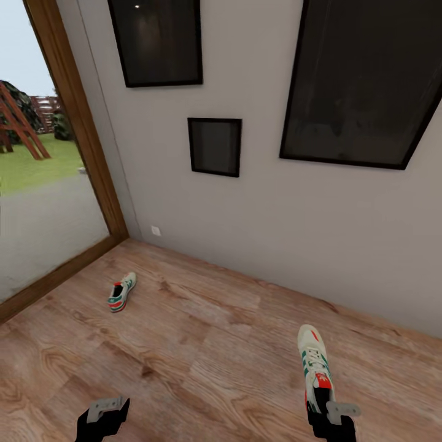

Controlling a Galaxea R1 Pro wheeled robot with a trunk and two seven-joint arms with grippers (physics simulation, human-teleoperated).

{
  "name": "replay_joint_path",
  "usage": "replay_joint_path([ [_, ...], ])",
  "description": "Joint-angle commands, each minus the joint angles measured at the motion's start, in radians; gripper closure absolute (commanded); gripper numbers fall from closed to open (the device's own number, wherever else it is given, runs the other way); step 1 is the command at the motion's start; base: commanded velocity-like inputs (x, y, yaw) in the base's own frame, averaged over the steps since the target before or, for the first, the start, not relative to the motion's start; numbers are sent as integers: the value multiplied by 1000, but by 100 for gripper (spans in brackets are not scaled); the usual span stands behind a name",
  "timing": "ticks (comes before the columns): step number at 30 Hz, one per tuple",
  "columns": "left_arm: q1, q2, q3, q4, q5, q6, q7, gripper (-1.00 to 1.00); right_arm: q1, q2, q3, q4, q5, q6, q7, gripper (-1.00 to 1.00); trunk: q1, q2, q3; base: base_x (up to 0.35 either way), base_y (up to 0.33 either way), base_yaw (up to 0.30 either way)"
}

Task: Pick up the two gym shoes and the two sandals from the corridor floor and place them onto the hallstand (shoe rack) in the corridor, making sure they are on the rack and not on the floor. Arrange them so the two gym shoes are next to each other and the two sandals are next to each other.

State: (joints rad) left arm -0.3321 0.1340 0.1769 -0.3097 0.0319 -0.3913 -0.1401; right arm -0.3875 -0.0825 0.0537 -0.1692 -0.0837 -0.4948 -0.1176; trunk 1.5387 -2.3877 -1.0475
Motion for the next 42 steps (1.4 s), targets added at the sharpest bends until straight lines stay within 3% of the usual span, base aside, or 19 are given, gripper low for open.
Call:
replay_joint_path([
  [1, -1, -1, 6, 1, 3, -2, -10, -100, -1, 0, 6, 0, -8, -4, -2, 100, 0, 0, -1, 87, 333, 0],
  [13, -1, -1, 7, 1, 3, -3, -10, -100, -1, 0, 6, 0, -8, -4, -2, 100, 0, 0, -1, 88, 333, 19],
  [25, 5, 0, 7, 0, 5, -4, -10, -100, -1, 0, 6, 0, -8, -4, -2, 100, 0, 0, 0, 131, 332, 243],
  [42, 18, -1, 7, -11, 6, -4, -10, -100, -1, -4, 6, 0, -7, -4, -3, 100, 0, 0, 0, 214, 292, 13],
])
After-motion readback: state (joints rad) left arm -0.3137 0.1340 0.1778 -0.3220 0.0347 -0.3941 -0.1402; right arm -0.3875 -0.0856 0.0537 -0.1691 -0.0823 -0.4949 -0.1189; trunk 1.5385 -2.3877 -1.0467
